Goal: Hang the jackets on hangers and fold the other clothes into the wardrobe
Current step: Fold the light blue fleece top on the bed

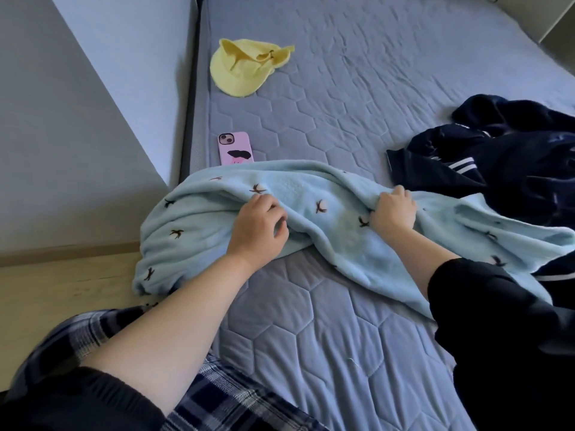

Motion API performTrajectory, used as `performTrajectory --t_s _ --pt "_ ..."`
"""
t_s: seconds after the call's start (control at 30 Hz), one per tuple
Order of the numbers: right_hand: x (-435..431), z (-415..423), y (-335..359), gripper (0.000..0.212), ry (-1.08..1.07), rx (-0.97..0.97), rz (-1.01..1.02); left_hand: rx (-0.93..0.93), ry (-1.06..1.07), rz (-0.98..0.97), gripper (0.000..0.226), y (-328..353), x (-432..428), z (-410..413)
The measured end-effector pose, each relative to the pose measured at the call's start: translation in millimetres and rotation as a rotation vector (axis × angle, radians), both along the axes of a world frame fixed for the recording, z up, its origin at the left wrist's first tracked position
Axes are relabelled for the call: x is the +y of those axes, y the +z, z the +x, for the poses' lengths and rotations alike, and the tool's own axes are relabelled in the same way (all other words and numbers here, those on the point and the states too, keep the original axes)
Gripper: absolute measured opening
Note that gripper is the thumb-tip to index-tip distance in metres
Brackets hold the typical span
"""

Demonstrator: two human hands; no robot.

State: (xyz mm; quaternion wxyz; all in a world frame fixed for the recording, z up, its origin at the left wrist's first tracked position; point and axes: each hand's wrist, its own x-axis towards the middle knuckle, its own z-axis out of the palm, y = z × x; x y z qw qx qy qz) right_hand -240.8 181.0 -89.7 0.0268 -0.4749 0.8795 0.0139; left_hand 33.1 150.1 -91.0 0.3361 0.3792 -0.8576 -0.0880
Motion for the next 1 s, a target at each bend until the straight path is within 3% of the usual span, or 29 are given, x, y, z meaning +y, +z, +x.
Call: performTrajectory --t_s 0.1,0.17,0.3,0.4,0.53,0.57,0.63,0.7,0.77,0.83,0.9,1.0 --pt "0.2 6.1 11.6 0.032 0.187 -0.149 -0.14 -0.026 0.101 0.139 0.033 6.0 -9.4 -12.5" --pt "3.1 12.9 18.8 0.03 0.257 -0.25 -0.13 -0.114 0.137 0.261 0.047 18.8 -17.6 -27.8" --pt "9.3 19.1 30.0 0.032 0.382 -0.278 -0.072 -0.326 -0.02 0.367 0.069 42.8 -24.4 -74.1" --pt "12.5 16.8 36.1 0.029 0.414 -0.363 -0.071 -0.522 -0.073 0.427 0.062 45.7 -25.2 -103.6" --pt "15.2 0.1 38.8 0.037 0.39 -0.571 -0.007 -0.701 0.061 0.389 0.039 45.6 -22.4 -127.0" --pt "16.3 -6.8 38.8 0.035 0.347 -0.538 -0.042 -0.69 0.093 0.389 0.035 44.2 -20.9 -130.0" --pt "20.3 -25.0 35.8 0.021 0.302 -0.185 -0.076 -0.633 0.154 0.432 0.029 39.4 -18.0 -133.4" --pt "29.8 -40.3 32.1 0.027 0.221 0.083 0.138 -0.613 0.214 0.473 0.025 34.4 -17.1 -135.3" --pt "39.3 -53.2 24.2 0.048 0.05 0.013 0.372 -0.628 0.26 0.48 0.024 32.4 -16.2 -137.1" --pt "48.0 -62.7 19.5 0.055 -0.039 -0.061 0.475 -0.636 0.281 0.47 0.023 32.9 -13.7 -137.5" --pt "51.4 -72.5 22.5 0.041 -0.003 -0.004 0.441 -0.63 0.286 0.458 0.018 33.7 -11.6 -136.4" --pt "44.8 -88.3 52.9 0.026 0.034 0.058 0.166 -0.586 0.297 0.471 0.016 41.3 -14.0 -138.4"
